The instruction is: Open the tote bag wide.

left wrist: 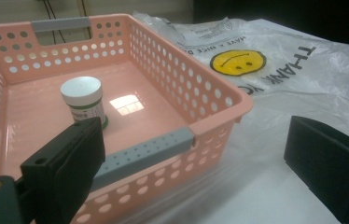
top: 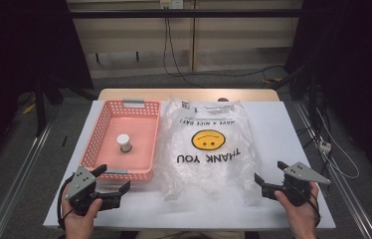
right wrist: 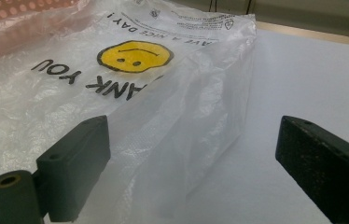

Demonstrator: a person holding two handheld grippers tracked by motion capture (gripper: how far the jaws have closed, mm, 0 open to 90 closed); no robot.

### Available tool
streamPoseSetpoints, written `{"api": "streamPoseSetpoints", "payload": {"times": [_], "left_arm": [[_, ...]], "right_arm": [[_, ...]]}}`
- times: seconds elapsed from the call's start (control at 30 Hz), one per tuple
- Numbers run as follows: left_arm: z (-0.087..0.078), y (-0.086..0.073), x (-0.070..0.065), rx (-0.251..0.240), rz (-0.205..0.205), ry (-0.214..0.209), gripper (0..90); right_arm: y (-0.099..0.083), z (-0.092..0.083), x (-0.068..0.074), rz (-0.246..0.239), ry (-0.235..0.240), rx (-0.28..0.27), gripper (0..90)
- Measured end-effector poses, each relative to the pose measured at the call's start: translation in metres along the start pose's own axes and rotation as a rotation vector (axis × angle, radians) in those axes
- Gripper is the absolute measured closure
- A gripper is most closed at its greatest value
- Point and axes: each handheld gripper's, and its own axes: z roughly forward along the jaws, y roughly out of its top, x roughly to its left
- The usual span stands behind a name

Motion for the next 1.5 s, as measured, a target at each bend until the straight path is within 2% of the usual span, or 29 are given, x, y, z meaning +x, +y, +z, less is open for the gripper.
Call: {"api": "streamPoseSetpoints", "payload": {"times": [0.3,0.73,0.8,1.1,1.23,1.27,1.3,1.33,1.37,1.5], "left_arm": [[0.002,0.0,-0.002,0.01,0.001,-0.004,4.9],[0.003,0.0,-0.002,0.02,0.006,-0.013,4.9],[0.003,0.0,-0.002,0.02,-0.006,-0.012,4.9],[0.003,-0.001,-0.002,0.021,0.005,-0.013,4.9],[0.004,-0.001,-0.002,0.022,0.007,-0.011,4.9],[0.004,-0.001,-0.002,0.026,0.012,-0.014,4.9],[0.004,-0.002,-0.002,0.029,0.013,-0.019,4.9],[0.004,-0.002,-0.002,0.032,0.02,-0.02,4.9],[0.005,-0.002,-0.003,0.031,0.017,-0.023,5.0],[0.004,-0.003,-0.003,0.033,0.029,-0.027,5.0]], "right_arm": [[-0.001,0.001,-0.001,0.006,0.025,0.005,9.3],[0.009,0.004,0.01,-0.028,0.089,-0.009,7.4],[0.011,0.007,0.018,-0.042,0.114,0.01,7.8],[0.02,0.015,0.037,-0.078,0.155,0.042,13.3],[0.025,0.022,0.051,-0.118,0.205,0.059,13.1],[0.025,0.022,0.051,-0.118,0.205,0.059,13.1],[0.029,0.026,0.055,-0.111,0.242,0.065,12.5],[0.029,0.026,0.055,-0.111,0.242,0.065,12.5],[0.033,0.031,0.059,-0.082,0.287,0.092,11.8],[0.038,0.039,0.069,-0.106,0.31,0.117,13.5]]}}
